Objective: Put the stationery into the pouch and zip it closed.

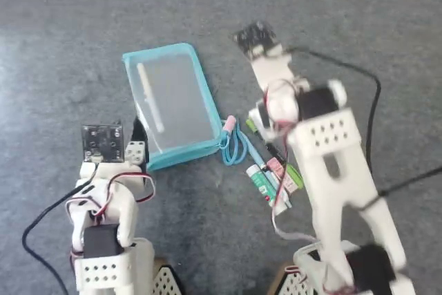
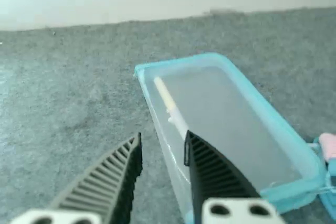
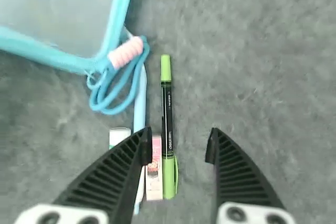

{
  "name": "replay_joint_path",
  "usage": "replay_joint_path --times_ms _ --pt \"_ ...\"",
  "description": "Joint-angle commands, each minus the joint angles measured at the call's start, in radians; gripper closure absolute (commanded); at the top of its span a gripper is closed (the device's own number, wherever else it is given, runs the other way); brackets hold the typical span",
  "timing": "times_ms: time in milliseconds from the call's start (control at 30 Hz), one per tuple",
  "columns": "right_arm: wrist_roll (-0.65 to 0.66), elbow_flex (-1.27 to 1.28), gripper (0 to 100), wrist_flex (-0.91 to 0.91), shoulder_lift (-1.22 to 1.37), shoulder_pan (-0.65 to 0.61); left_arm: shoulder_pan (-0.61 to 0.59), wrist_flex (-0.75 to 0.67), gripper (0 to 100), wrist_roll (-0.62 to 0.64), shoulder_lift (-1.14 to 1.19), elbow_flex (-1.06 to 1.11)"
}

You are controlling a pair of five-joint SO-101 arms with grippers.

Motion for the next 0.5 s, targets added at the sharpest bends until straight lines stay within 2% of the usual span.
replay_joint_path --times_ms 0,100,267,467 --pt "0.02 0.295 83.9 -0.222 -0.209 0.001 -0.035 0.006 84 -0.049 -0.008 -0.01" --pt "0.041 0.387 83.9 -0.26 -0.28 -0.047 -0.048 0.005 84 -0.04 -0.008 -0.01" --pt "0.097 0.382 83.6 -0.308 -0.249 -0.09 -0.175 0.008 84 0.003 -0.006 -0.048" --pt "0.155 0.245 72.7 -0.34 -0.031 -0.093 -0.104 0.017 84 0.003 -0.006 -0.012"
